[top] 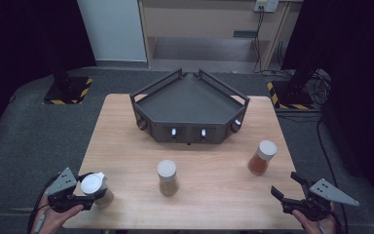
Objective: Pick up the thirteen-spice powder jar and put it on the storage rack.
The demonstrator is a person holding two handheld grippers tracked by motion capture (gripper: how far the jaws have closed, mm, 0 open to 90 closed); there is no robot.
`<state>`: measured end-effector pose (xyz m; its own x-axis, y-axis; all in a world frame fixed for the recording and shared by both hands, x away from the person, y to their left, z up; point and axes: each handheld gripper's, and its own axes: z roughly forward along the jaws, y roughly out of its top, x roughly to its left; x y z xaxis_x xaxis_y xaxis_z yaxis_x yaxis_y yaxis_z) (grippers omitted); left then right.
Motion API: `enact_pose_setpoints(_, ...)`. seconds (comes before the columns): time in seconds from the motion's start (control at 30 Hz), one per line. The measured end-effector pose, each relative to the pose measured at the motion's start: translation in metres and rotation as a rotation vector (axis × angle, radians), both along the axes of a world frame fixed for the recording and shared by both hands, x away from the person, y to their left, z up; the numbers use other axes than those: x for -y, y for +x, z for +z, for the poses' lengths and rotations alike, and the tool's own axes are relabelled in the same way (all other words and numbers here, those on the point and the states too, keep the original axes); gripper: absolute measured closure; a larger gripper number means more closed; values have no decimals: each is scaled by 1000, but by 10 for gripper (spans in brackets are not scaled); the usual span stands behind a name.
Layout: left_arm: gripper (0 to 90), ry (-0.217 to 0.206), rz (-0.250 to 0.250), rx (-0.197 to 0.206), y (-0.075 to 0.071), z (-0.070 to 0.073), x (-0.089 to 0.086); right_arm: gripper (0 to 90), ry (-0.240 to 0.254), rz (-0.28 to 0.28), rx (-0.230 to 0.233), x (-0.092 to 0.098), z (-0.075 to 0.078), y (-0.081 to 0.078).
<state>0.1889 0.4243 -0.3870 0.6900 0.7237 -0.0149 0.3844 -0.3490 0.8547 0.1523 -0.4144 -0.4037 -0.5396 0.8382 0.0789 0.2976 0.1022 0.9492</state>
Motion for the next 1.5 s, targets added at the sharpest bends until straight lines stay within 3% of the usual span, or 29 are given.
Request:
enact_pose_setpoints(0.2,299,-15,8,21,-3,-5,-2,73,-1,1,-1,0,0,0)
enact_pose_setpoints(0.53,301,-6,-1,21,-1,-3,-1,70,1,-2,-2,0,0,0)
enact_pose_setpoints(0.8,301,-6,-40,21,6,3,2,61,9,-7,0,0,-1,0)
enact_pose_setpoints(0.97,301,-12,-63,26,14,11,5,48,16,-9,2,1,-2,0)
enact_pose_setpoints(1.5,301,23,-172,23,55,46,25,36,23,-4,4,1,-2,0)
